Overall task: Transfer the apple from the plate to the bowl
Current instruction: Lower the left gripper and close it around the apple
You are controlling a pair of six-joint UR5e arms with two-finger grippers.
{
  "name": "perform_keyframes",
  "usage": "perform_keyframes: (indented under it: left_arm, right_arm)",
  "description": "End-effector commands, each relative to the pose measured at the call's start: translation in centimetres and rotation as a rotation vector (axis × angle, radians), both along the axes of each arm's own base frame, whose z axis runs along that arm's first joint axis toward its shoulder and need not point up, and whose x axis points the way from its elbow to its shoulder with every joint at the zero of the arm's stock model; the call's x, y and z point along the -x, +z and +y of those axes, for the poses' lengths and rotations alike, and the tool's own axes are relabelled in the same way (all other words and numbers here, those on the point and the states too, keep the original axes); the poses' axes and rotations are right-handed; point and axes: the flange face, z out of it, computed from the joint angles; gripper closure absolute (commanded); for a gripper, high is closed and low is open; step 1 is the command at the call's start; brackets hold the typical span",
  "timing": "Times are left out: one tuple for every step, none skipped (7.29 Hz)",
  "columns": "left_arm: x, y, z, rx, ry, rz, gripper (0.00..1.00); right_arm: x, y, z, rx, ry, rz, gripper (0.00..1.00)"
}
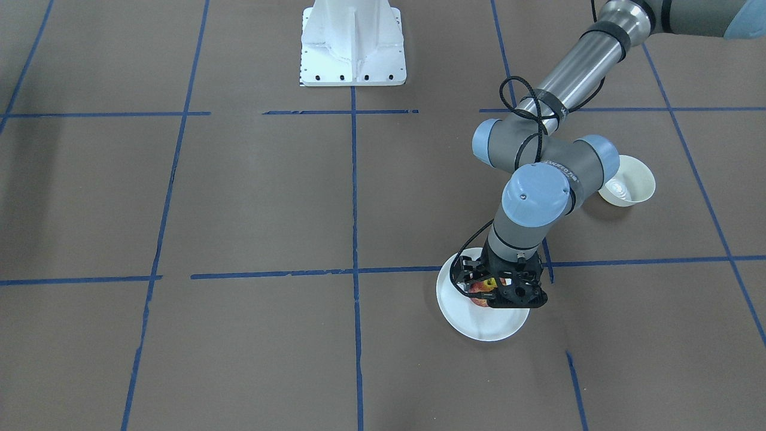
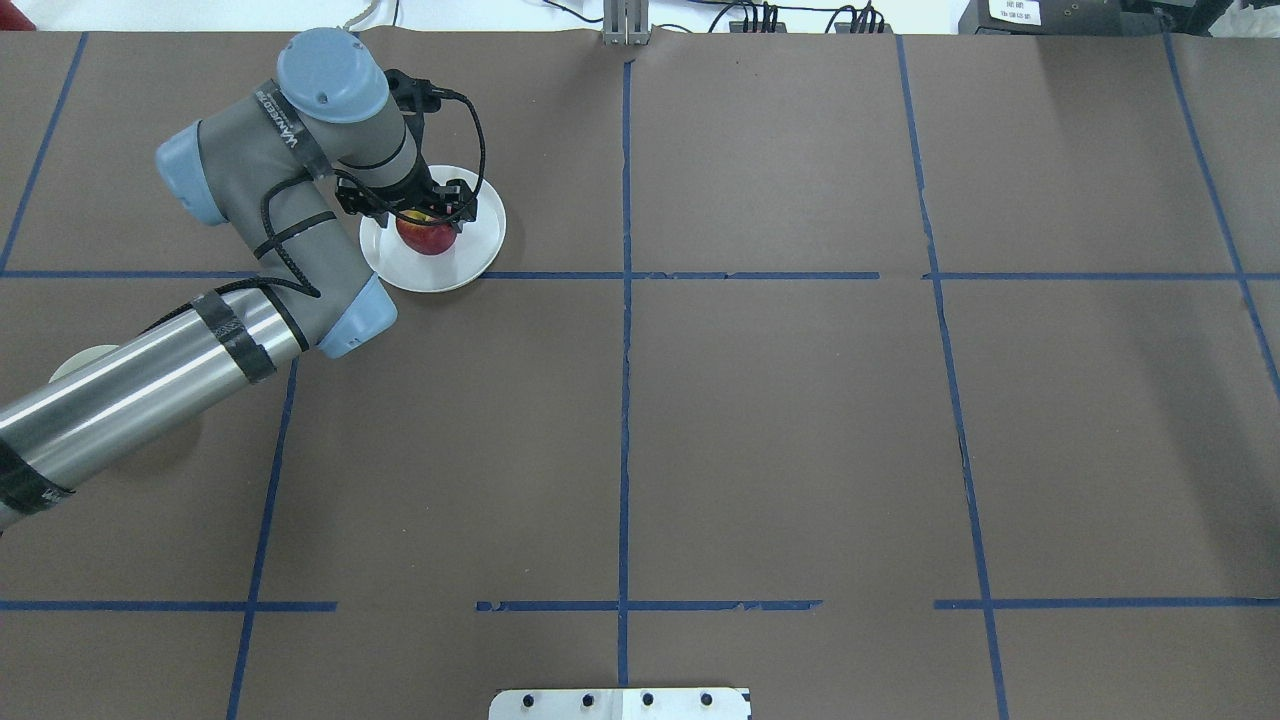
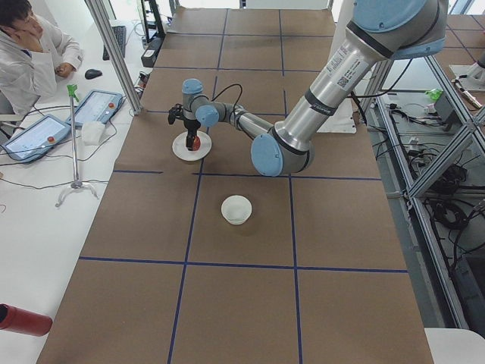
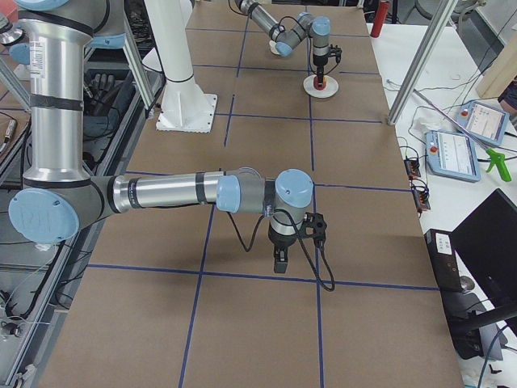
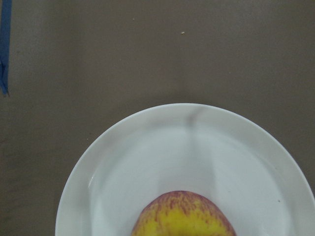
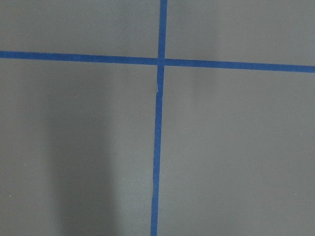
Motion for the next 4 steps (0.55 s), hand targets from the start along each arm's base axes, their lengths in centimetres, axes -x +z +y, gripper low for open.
perform_keyframes:
  left_arm:
    - [-0.9, 1.1, 0.2, -0.002, 0.008, -0.001, 0.12]
    - [-1.0, 1.0, 0.1, -0.019, 0.005, 0.017, 0.43]
    - [-0.9, 0.8, 0.0, -0.023, 0.006, 0.019, 0.9]
    - [0.5, 0.3, -0.9, -0.039, -0.007, 0.027, 1.0]
  right_arm:
    - [0.0, 0.0, 0.0, 0.0, 0.0, 0.0, 0.0]
    - [0.0, 0.0, 0.0, 0.0, 0.0, 0.0, 0.0]
    - [0.0, 0.0, 0.0, 0.0, 0.0, -0.001, 0.0]
    - [0.0, 0.0, 0.0, 0.0, 0.0, -0.001, 0.0]
